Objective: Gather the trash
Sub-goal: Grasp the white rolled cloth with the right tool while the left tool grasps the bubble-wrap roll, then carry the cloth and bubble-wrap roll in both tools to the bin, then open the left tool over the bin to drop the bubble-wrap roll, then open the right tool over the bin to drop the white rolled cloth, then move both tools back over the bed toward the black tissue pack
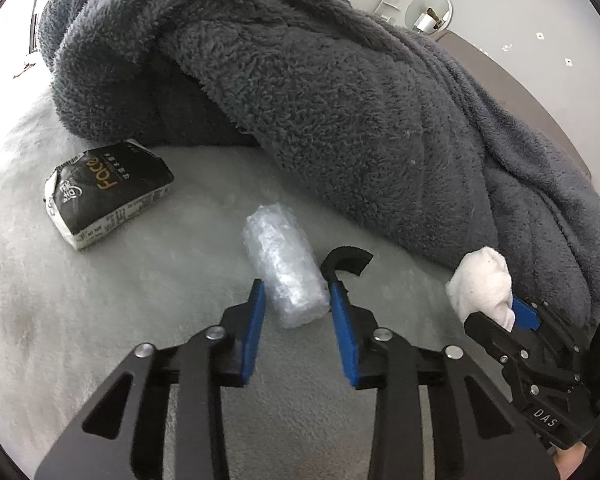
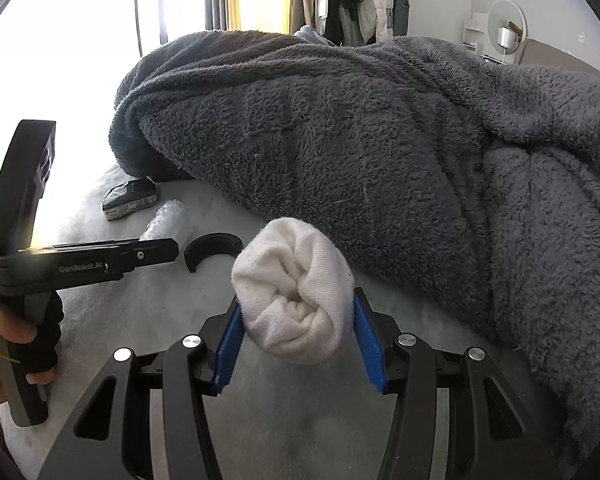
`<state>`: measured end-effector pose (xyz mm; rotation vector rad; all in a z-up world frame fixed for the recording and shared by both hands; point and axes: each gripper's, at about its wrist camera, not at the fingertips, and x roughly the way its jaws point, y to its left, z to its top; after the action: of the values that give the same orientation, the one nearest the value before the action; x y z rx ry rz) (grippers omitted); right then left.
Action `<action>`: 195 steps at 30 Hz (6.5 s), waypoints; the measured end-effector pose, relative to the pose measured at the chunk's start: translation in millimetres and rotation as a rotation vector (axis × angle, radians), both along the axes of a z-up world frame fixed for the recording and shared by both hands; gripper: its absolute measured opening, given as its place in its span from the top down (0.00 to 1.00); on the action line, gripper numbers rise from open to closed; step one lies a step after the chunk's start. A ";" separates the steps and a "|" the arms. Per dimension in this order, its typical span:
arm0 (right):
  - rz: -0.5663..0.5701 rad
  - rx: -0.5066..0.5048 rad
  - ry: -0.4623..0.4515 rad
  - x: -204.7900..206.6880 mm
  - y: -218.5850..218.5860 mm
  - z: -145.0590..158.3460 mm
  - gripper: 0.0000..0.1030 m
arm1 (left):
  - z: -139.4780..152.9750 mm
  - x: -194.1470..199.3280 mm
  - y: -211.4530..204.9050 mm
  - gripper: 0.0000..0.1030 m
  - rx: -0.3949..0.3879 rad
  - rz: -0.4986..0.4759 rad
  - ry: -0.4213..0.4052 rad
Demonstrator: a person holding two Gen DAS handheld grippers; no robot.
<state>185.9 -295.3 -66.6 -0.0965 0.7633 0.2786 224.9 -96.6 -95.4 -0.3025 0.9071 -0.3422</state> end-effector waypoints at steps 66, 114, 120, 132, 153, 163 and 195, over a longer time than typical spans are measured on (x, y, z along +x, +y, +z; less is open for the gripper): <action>0.314 0.136 -0.032 -100.8 308.4 53.1 0.49 | 16.9 -170.5 270.5 0.68 0.255 0.174 0.089; 0.442 0.037 0.276 -83.9 439.2 -57.3 0.49 | -5.6 -209.6 427.7 0.07 0.023 0.416 0.126; 0.457 -0.001 0.334 -85.7 454.6 -81.6 0.49 | 16.4 -216.5 436.4 0.07 0.030 0.444 0.040; 0.511 -0.097 0.476 -100.4 488.4 -136.5 0.49 | 64.9 -232.8 439.4 0.07 0.118 0.471 -0.184; 0.551 -0.063 0.483 -111.1 475.8 -118.1 0.16 | 104.7 -235.5 409.9 0.06 0.139 0.459 -0.325; 0.529 0.105 0.332 -101.5 425.6 -53.6 0.09 | 117.8 -227.8 380.3 0.05 0.117 0.439 -0.346; 0.189 0.156 0.026 -36.6 238.8 26.6 0.06 | 116.0 -148.2 253.7 0.05 0.088 0.270 -0.310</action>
<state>149.4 -56.5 -39.9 -0.0175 0.7567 0.5191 76.7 157.1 20.5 -0.2774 0.5656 -0.0947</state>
